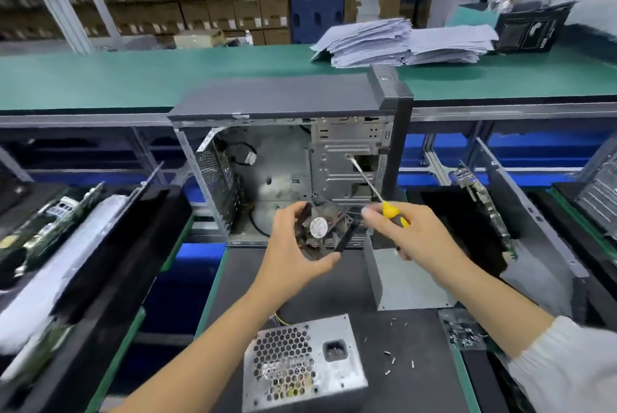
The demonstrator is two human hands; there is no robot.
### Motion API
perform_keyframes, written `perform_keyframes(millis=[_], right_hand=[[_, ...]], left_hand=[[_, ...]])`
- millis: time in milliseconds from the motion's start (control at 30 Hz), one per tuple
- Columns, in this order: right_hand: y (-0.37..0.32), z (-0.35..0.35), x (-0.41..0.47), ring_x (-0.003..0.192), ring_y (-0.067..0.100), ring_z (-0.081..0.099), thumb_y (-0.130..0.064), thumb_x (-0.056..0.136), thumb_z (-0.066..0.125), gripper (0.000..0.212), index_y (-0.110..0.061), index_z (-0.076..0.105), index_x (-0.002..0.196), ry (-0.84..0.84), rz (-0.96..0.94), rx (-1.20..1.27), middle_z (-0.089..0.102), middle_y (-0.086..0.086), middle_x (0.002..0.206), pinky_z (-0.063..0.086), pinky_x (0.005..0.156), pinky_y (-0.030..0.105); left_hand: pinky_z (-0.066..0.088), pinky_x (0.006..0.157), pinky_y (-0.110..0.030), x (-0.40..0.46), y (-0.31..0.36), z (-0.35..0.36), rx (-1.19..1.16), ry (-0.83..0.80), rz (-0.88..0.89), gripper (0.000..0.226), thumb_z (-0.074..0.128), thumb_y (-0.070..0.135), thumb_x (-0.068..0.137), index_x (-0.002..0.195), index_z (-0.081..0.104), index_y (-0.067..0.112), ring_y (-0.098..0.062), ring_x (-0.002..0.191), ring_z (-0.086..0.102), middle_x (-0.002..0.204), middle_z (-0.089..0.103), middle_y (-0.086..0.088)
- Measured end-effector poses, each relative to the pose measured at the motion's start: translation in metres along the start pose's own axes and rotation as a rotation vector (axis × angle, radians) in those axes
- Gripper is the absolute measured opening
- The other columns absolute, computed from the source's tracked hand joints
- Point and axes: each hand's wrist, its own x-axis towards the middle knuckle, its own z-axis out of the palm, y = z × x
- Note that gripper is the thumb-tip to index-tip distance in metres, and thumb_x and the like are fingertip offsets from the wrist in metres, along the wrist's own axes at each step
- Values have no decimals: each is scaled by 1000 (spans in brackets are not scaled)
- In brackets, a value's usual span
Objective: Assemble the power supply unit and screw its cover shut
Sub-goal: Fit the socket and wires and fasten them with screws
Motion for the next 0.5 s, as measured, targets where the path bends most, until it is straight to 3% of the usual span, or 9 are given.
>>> perform_keyframes(millis=[133,267,333,400,500], right_hand=[[-1,37,-1,34,4,36,-57,72,71,33,-29,61,56,-175,3,-74,35,-10,46,30,36,16],[11,64,-6,34,12,39,-47,80,70,47,-26,44,47,-122,-5,-54,31,-9,43,33,38,19],[21,70,-7,35,12,37,-44,79,71,46,-20,43,51,-71,103,-14,29,-7,46,31,38,17],[34,72,-10,34,11,36,-42,78,72,39,-10,56,65,-50,304,48,32,-4,45,28,37,16],[55,73,-20,34,9,36,-37,80,73,29,-10,62,81,-1,662,225,45,-2,56,28,35,15]], left_hand=[[30,98,-3,-16,-7,-15,74,62,116,89,90,29,65,135,36,24,11,119,39,124,40,10],[31,100,-5,-24,-21,-45,56,-80,63,80,84,40,71,134,39,26,11,120,41,128,43,12],[39,99,-16,-28,-40,-64,39,-177,-153,59,74,46,79,127,48,23,2,115,51,127,52,8],[50,88,-31,-37,-69,-77,95,-290,-529,46,61,49,90,114,57,10,-12,95,61,113,63,-6],[58,61,-33,-63,-104,-82,122,-584,-1010,64,43,58,96,104,57,-4,-26,69,67,86,66,-18]])
